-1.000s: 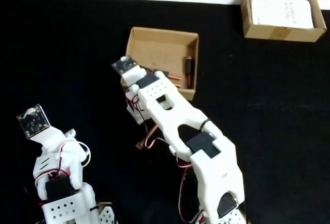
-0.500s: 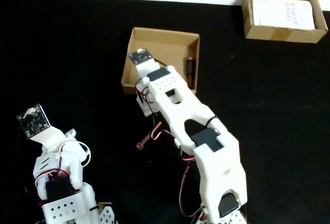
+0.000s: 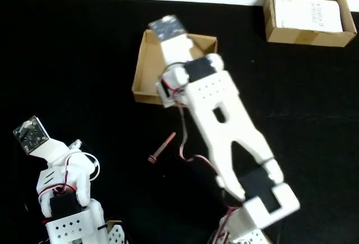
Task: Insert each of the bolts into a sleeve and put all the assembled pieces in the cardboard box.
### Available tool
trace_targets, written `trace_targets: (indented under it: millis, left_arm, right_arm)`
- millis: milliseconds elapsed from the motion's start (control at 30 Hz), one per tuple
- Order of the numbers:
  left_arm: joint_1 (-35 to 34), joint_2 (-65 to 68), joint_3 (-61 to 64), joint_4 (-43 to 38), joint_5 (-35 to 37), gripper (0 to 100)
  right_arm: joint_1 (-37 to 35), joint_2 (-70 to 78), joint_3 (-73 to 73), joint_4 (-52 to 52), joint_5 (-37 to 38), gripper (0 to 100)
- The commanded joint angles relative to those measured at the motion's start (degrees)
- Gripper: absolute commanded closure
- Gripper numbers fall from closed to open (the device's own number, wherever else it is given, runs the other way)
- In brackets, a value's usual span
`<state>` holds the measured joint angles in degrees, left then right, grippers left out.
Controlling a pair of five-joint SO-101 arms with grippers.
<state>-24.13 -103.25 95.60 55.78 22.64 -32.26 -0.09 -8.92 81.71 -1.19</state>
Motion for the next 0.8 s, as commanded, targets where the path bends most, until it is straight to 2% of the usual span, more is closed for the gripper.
trace_targets:
  millis: [0, 100, 200, 300, 400, 633, 767]
  left_arm:
    - [1.19, -0.40, -6.90, 4.22, -1.58, 99]
    - [1.36, -0.13, -15.16, 8.18, -5.10, 99]
    - [4.70, 3.38, -24.22, 10.55, -9.32, 99]
    - [11.82, 12.44, -35.03, 15.91, -9.41, 99]
    - [20.62, 24.66, -45.49, 20.66, -9.05, 99]
    - [37.58, 53.32, -58.51, 21.36, 3.16, 99]
    - [45.05, 70.55, -64.66, 21.80, 9.85, 99]
  right_arm:
    - [3.65, -9.63, -2.33, 6.37, -5.45, 99.2]
    - [6.37, -13.58, -1.27, 13.05, -9.93, 99.2]
    - [11.56, -17.19, 5.58, 13.85, -13.01, 99.2]
    - [17.80, -21.41, 15.52, 10.59, -14.42, 99.2]
    - [25.01, -26.77, 26.42, 2.86, -14.24, 99.2]
    - [38.02, -41.10, 53.67, -18.68, -14.15, 99.2]
    - [44.70, -48.57, 67.65, -30.64, -14.15, 99.2]
